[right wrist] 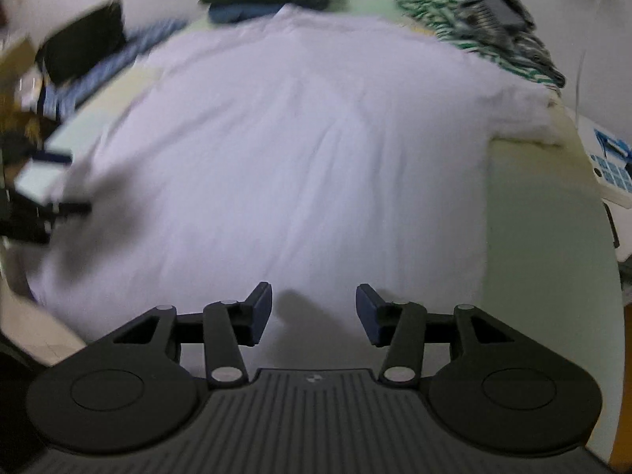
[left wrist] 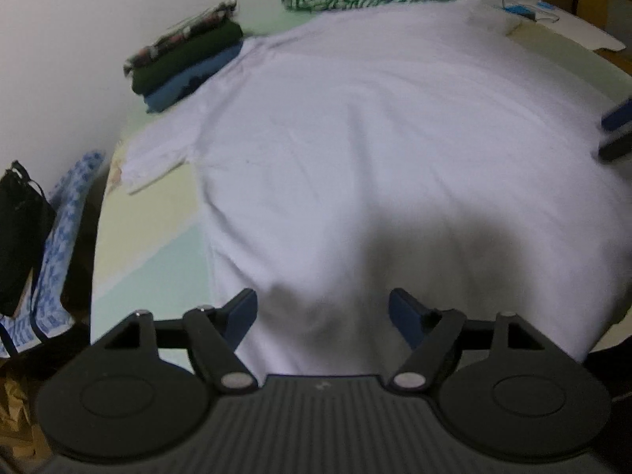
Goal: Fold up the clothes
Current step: 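Move the right tool to the shirt edge and close on it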
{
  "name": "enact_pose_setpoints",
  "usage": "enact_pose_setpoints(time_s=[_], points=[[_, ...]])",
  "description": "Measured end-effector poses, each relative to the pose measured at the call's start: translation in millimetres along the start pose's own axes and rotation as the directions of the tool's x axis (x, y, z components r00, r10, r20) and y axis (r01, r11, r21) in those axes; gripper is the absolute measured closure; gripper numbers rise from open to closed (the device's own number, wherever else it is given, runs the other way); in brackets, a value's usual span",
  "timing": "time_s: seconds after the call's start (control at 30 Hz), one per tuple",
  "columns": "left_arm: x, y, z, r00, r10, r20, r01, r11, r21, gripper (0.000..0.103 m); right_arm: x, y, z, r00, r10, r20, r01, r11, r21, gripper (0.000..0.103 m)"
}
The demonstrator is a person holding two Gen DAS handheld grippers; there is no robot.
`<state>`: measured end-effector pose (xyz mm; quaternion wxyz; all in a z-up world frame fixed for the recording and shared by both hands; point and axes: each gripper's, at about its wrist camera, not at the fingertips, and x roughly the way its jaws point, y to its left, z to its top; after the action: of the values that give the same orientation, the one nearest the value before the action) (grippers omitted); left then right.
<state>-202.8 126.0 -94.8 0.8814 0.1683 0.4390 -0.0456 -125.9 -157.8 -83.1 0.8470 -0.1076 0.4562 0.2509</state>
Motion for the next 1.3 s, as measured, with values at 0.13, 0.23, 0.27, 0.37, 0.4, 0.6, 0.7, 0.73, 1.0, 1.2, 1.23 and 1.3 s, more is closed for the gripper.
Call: enact_pose_setpoints(time_s=[0.13,0.23,0.27,0.37,0.4,0.6,0.7,0.73,1.0,1.2,1.23,1.3], points=[[-13.0,10.7,-24.1,0.999,-0.036,-0.019,0.035,0.998,-0.044,0.018,-7.9,-2.1,-25.6,0.998,-0.047,-0.042,0.046,0.999,-0.01,0.032],[-23.4,18.6,-41.8,0.997,-0.063,-0.041,0.06,0.996,-0.066,0.015,-21.1,-12.4,-40.8,0.994,-0.07,-0.078,0.073,0.997,0.031,0.029],[-25.3,20.4,-45.5,0.997,-0.068,-0.048,0.064,0.995,-0.071,0.014,-24.9,-16.9,-45.6,0.992,-0.083,-0.091,0.087,0.995,0.048,0.029],[-27.9,22.9,-49.3,0.995,-0.07,-0.066,0.066,0.996,-0.064,0.013,-27.8,-21.7,-49.0,0.987,-0.114,-0.111,0.121,0.991,0.055,0.029],[-28.3,21.6,-46.6,0.995,-0.063,-0.073,0.06,0.997,-0.043,0.013,-25.8,-21.7,-46.8,0.987,-0.116,-0.116,0.123,0.991,0.058,0.029],[-34.1,24.3,-19.6,0.998,-0.043,-0.044,0.043,0.999,-0.008,0.02,-26.8,-29.2,-36.8,0.986,-0.105,-0.128,0.117,0.99,0.083,0.044],[-24.6,20.1,-7.4,0.998,-0.026,-0.06,0.025,1.0,-0.018,0.019,-28.4,-43.9,-30.3,0.991,-0.093,-0.096,0.107,0.982,0.157,0.047],[-20.3,17.6,-6.2,0.997,-0.024,-0.075,0.023,1.0,-0.022,0.019,-26.5,-47.6,-28.9,0.991,-0.091,-0.095,0.106,0.98,0.167,0.047],[-7.0,12.7,12.6,0.987,-0.004,-0.16,-0.008,0.997,-0.073,0.021,-19.8,-78.3,-16.1,0.993,-0.032,-0.112,0.053,0.98,0.19,0.05],[-9.6,-5.9,90.4,0.999,0.031,-0.032,-0.032,0.999,-0.017,0.02,-14.5,-140.7,34.6,0.999,-0.052,0.0,0.05,0.946,0.32,0.05],[-6.6,-11.7,106.3,0.999,0.033,-0.01,-0.033,0.999,-0.006,0.02,-9.9,-154.2,46.0,0.998,-0.065,0.022,0.053,0.932,0.358,0.05],[2.9,-22.2,137.9,0.999,0.023,0.026,-0.023,1.0,0.009,0.021,1.9,-176.1,65.0,0.995,-0.079,0.059,0.047,0.905,0.423,0.05]])
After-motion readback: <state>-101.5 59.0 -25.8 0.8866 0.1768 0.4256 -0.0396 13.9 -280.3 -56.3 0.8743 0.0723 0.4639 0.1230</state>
